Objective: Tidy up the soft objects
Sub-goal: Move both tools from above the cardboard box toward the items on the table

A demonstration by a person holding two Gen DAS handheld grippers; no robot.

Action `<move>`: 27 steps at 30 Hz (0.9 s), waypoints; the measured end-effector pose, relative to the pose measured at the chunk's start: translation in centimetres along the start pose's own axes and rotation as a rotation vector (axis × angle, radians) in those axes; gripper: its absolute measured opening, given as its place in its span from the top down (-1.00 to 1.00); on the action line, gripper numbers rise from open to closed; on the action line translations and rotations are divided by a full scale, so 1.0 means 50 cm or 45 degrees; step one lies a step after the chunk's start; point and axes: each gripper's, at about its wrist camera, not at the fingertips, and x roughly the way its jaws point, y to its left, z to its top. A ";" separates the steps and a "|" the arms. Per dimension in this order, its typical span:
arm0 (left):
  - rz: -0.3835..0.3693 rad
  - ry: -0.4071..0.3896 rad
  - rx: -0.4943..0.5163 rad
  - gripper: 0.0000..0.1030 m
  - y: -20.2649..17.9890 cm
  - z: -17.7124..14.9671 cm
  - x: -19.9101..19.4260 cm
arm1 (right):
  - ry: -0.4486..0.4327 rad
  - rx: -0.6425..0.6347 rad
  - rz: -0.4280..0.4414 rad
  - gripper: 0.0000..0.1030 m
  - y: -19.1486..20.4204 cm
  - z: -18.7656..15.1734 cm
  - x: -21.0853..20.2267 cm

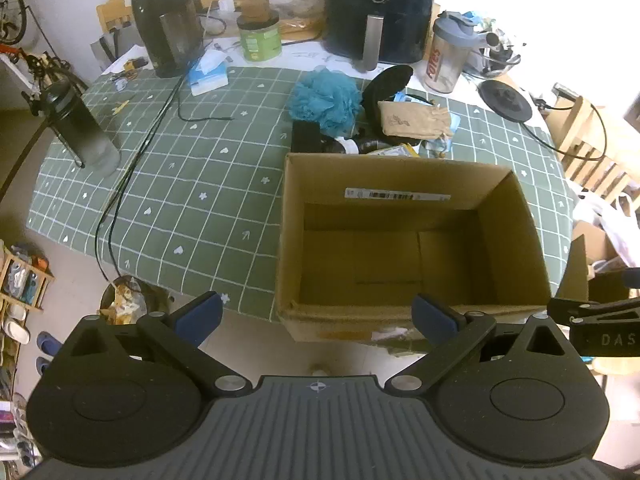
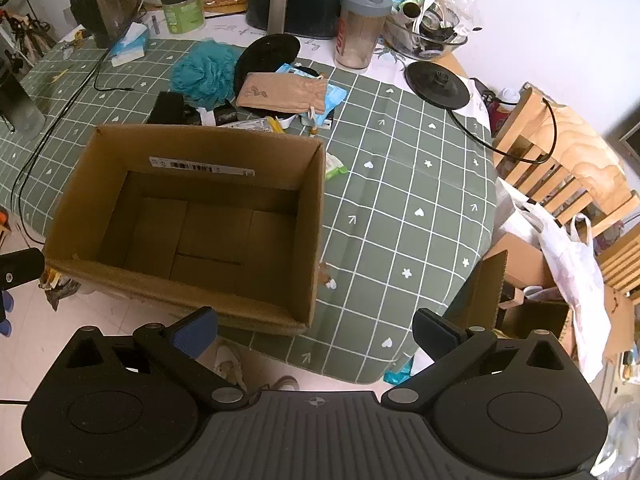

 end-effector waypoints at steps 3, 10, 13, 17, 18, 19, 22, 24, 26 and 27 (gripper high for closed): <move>-0.011 0.004 0.012 -1.00 0.005 0.013 0.010 | 0.011 0.016 0.000 -1.00 0.000 0.013 0.012; -0.055 0.001 0.036 -1.00 0.027 0.041 0.037 | -0.007 0.040 -0.012 -1.00 -0.005 0.039 0.030; -0.106 -0.009 0.050 -1.00 0.038 0.053 0.049 | -0.027 0.066 0.004 -1.00 -0.011 0.048 0.035; -0.150 -0.014 0.079 -1.00 0.048 0.066 0.067 | -0.041 0.096 0.002 -1.00 -0.015 0.054 0.045; -0.159 -0.013 0.085 -1.00 0.051 0.070 0.071 | -0.041 0.105 0.004 -1.00 -0.017 0.055 0.047; -0.170 -0.013 0.091 -1.00 0.054 0.075 0.075 | -0.041 0.116 0.010 -1.00 -0.018 0.056 0.050; -0.198 -0.021 0.113 -1.00 0.063 0.082 0.083 | -0.043 0.154 0.025 -1.00 -0.025 0.058 0.055; -0.210 -0.025 0.130 -1.00 0.067 0.086 0.088 | -0.069 0.183 0.028 -1.00 -0.030 0.059 0.056; -0.225 -0.021 0.146 -1.00 0.071 0.089 0.095 | -0.107 0.200 0.020 -1.00 -0.035 0.059 0.055; -0.236 -0.015 0.153 -1.00 0.073 0.090 0.097 | -0.123 0.199 0.014 -1.00 -0.035 0.059 0.054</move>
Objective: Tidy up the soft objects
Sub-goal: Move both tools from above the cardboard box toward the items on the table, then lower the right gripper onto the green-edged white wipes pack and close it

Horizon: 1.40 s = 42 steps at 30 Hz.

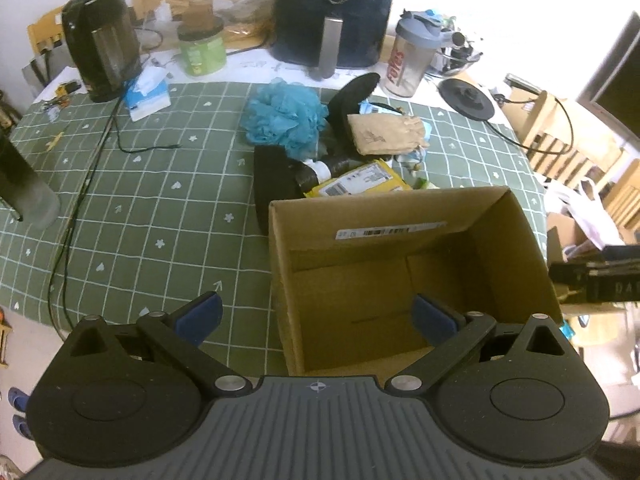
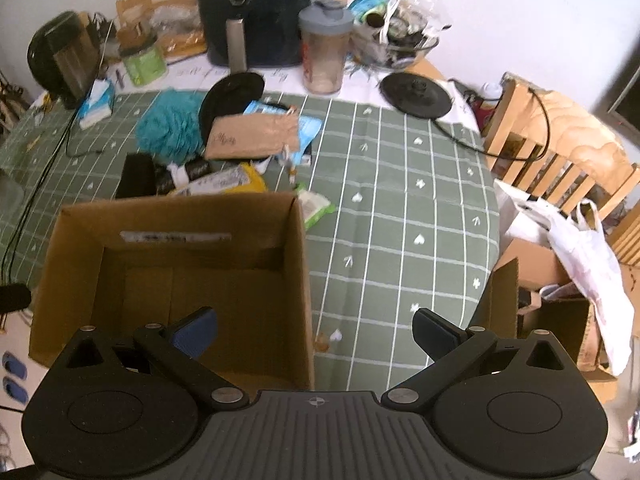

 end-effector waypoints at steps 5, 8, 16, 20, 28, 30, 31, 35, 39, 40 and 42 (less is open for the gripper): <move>-0.027 0.002 0.031 -1.00 0.008 -0.001 0.004 | -0.115 -0.069 -0.004 -1.00 -0.001 0.006 -0.010; -0.009 -0.003 0.039 -1.00 0.011 0.000 0.007 | -0.173 -0.108 0.005 -1.00 0.000 0.011 -0.010; 0.010 -0.012 0.045 -1.00 0.015 0.009 0.016 | -0.212 -0.169 0.032 -1.00 -0.021 0.047 0.010; 0.010 -0.052 0.044 -1.00 0.013 0.013 0.017 | -0.225 -0.184 0.095 -1.00 -0.038 0.083 0.026; 0.015 -0.100 0.020 -1.00 0.006 0.041 0.020 | -0.189 -0.225 0.201 -1.00 -0.047 0.147 0.077; 0.030 -0.091 0.025 -1.00 0.002 0.048 0.026 | -0.167 -0.251 0.215 -1.00 -0.045 0.159 0.094; 0.038 -0.088 0.028 -1.00 0.001 0.049 0.028 | -0.159 -0.263 0.227 -1.00 -0.045 0.165 0.102; 0.056 -0.084 0.029 -1.00 -0.004 0.054 0.033 | -0.120 -0.293 0.267 -1.00 -0.047 0.190 0.133; 0.076 -0.086 0.001 -1.00 -0.002 0.059 0.036 | -0.094 -0.317 0.305 -1.00 -0.051 0.215 0.168; 0.082 -0.087 -0.009 -1.00 -0.001 0.060 0.036 | -0.083 -0.320 0.310 -1.00 -0.052 0.220 0.179; 0.090 -0.083 -0.026 -1.00 0.000 0.063 0.037 | -0.055 -0.317 0.322 -1.00 -0.054 0.231 0.202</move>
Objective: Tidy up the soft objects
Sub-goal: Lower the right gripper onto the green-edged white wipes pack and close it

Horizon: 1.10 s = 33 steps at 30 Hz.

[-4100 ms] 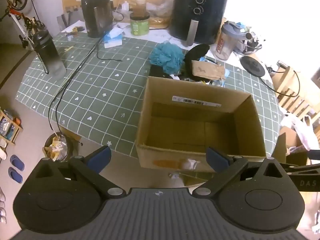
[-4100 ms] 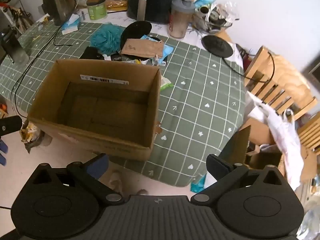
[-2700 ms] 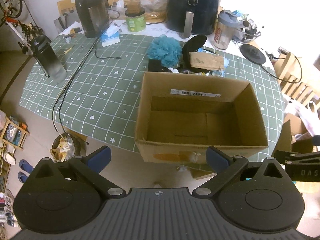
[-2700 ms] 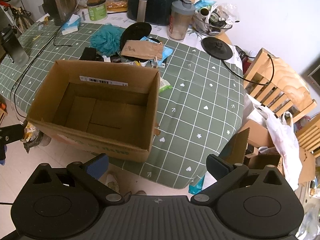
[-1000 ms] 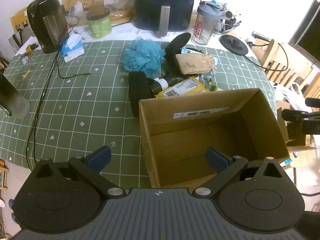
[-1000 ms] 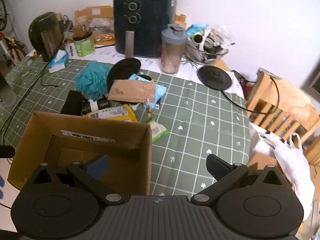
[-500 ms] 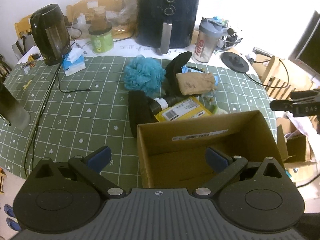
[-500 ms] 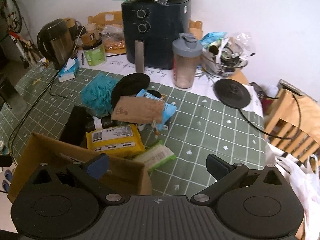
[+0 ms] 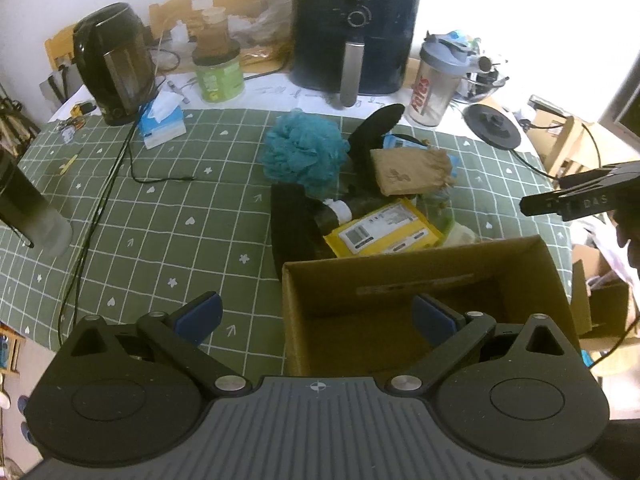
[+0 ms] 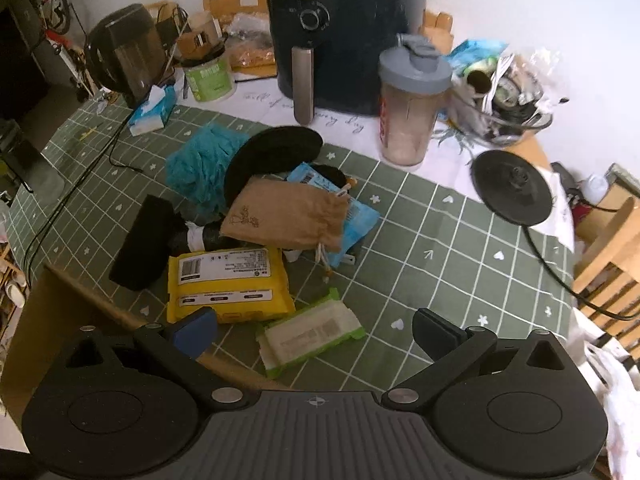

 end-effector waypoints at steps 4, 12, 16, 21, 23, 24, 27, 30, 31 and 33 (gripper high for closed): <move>0.009 0.016 -0.025 -1.00 0.001 0.003 0.004 | 0.076 0.060 0.039 -1.00 -0.022 0.011 0.052; 0.022 0.031 -0.098 -1.00 0.008 0.001 0.003 | 0.278 0.286 0.118 -0.99 -0.065 0.014 0.177; 0.033 0.046 -0.146 -1.00 0.016 -0.005 0.004 | 0.391 0.465 0.130 -0.79 -0.093 -0.001 0.248; 0.053 0.062 -0.199 -1.00 0.027 -0.015 0.003 | 0.454 0.593 0.128 -0.66 -0.105 -0.018 0.314; 0.060 0.066 -0.218 -1.00 0.031 -0.018 0.002 | 0.481 0.628 0.126 -0.54 -0.105 -0.024 0.333; 0.065 0.069 -0.229 -1.00 0.034 -0.019 0.002 | 0.490 0.637 0.132 -0.49 -0.104 -0.026 0.341; 0.072 0.075 -0.252 -1.00 0.039 -0.022 0.003 | 0.476 0.605 0.133 -0.43 -0.094 -0.024 0.348; 0.072 0.079 -0.267 -1.00 0.043 -0.025 0.005 | 0.473 0.545 0.117 -0.40 -0.085 -0.016 0.350; 0.071 0.081 -0.270 -1.00 0.043 -0.024 0.006 | 0.468 0.524 0.115 -0.36 -0.083 -0.014 0.350; 0.066 0.084 -0.268 -1.00 0.041 -0.024 0.009 | 0.466 0.442 0.097 -0.27 -0.074 -0.008 0.350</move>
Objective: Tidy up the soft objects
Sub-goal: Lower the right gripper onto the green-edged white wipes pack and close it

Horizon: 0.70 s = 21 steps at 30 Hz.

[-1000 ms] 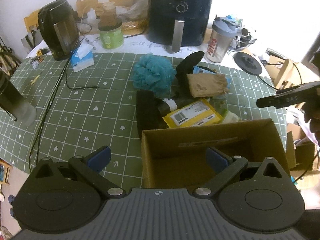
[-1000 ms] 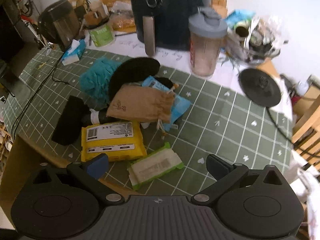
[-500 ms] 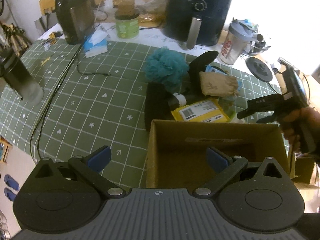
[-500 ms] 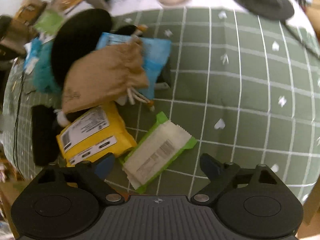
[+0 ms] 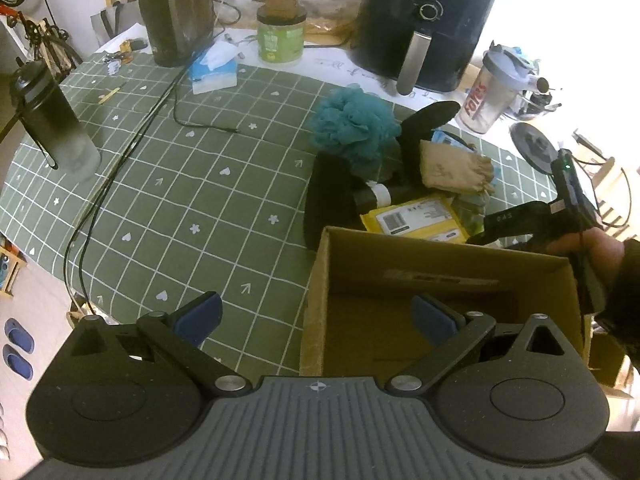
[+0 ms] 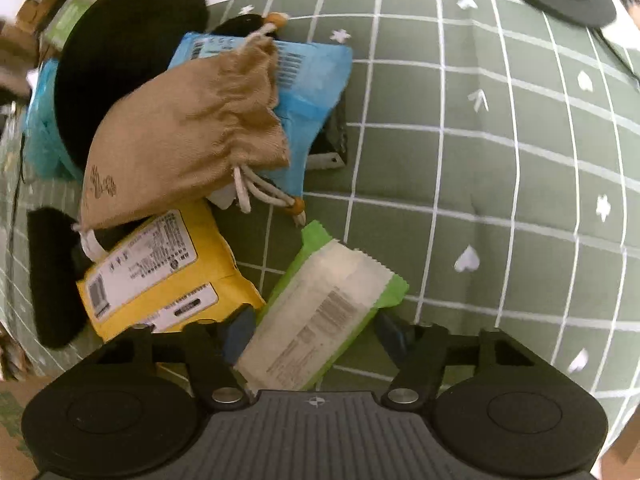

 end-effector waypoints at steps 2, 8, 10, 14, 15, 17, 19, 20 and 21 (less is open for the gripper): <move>-0.007 0.001 0.008 -1.00 -0.003 0.002 0.002 | -0.011 -0.093 -0.017 -0.25 0.014 0.002 -0.003; -0.018 -0.012 0.034 -1.00 -0.011 0.005 0.001 | -0.098 -0.446 -0.190 -0.19 0.084 -0.008 -0.013; -0.021 -0.012 0.035 -1.00 -0.010 0.006 0.002 | -0.107 -0.443 -0.191 -0.22 0.091 -0.009 -0.012; -0.019 -0.012 0.032 -1.00 -0.010 0.006 0.002 | -0.086 -0.338 -0.131 -0.38 0.073 0.003 -0.004; -0.020 -0.013 0.030 -1.00 -0.009 0.006 0.003 | -0.082 -0.324 -0.130 -0.44 0.067 0.002 -0.001; -0.023 -0.015 0.029 -1.00 -0.007 0.006 0.003 | -0.076 -0.312 -0.145 -0.57 0.053 0.002 0.004; -0.024 -0.016 0.031 -1.00 -0.006 0.007 0.004 | -0.065 -0.301 -0.141 -0.59 0.046 0.004 0.007; -0.026 -0.018 0.032 -1.00 -0.004 0.008 0.003 | -0.055 -0.305 -0.147 -0.59 0.045 0.006 0.009; -0.027 -0.019 0.035 -1.00 -0.005 0.009 0.003 | -0.042 -0.323 -0.173 -0.57 0.046 0.006 0.010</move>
